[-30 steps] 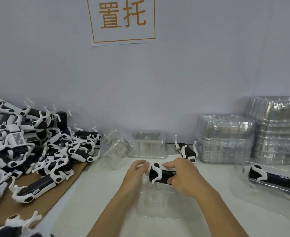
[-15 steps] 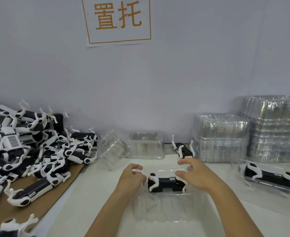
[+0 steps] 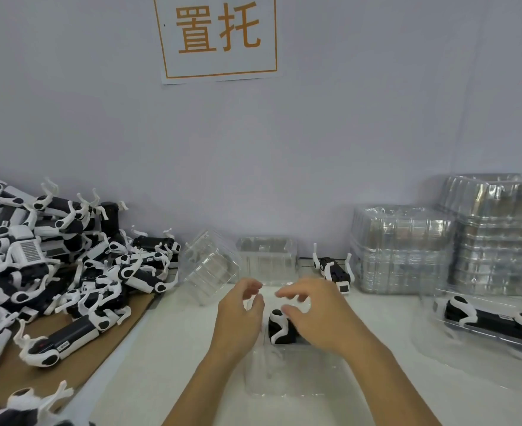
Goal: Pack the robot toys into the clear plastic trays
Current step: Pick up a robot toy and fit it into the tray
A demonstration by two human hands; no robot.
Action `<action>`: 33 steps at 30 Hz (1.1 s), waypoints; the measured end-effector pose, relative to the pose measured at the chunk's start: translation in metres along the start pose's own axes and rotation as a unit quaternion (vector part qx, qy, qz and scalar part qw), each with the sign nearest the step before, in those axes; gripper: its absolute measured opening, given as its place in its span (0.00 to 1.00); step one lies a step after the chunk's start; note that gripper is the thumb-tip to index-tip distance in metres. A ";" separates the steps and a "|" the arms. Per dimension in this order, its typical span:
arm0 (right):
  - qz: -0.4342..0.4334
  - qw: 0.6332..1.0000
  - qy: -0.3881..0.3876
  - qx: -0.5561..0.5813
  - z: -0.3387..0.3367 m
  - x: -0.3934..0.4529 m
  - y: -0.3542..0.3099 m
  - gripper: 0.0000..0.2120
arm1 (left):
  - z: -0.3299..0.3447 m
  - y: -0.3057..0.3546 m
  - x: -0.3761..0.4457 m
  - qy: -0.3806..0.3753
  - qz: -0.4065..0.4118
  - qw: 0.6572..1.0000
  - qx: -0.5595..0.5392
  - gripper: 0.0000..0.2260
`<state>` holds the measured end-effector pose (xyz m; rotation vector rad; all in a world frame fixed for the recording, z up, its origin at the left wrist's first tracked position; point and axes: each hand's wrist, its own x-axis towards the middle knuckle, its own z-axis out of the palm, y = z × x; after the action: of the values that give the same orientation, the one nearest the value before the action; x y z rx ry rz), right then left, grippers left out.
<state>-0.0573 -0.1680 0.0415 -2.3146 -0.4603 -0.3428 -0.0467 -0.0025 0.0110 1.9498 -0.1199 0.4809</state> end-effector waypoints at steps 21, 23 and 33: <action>0.125 0.985 0.082 0.092 -0.026 0.000 0.031 0.23 | 0.006 0.028 -0.012 -0.283 0.158 0.905 0.274 0.19; 0.126 0.986 0.073 0.082 -0.022 0.000 0.032 0.22 | 0.005 0.029 -0.013 -0.286 0.136 0.910 0.267 0.21; 0.120 0.984 0.094 0.095 -0.020 0.001 0.034 0.23 | 0.005 0.031 -0.013 -0.305 0.108 0.870 0.373 0.42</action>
<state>-0.0442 -0.2044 0.0353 -2.0993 -0.1112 -0.3776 -0.0665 -0.0217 0.0305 2.8225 -0.6426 0.0077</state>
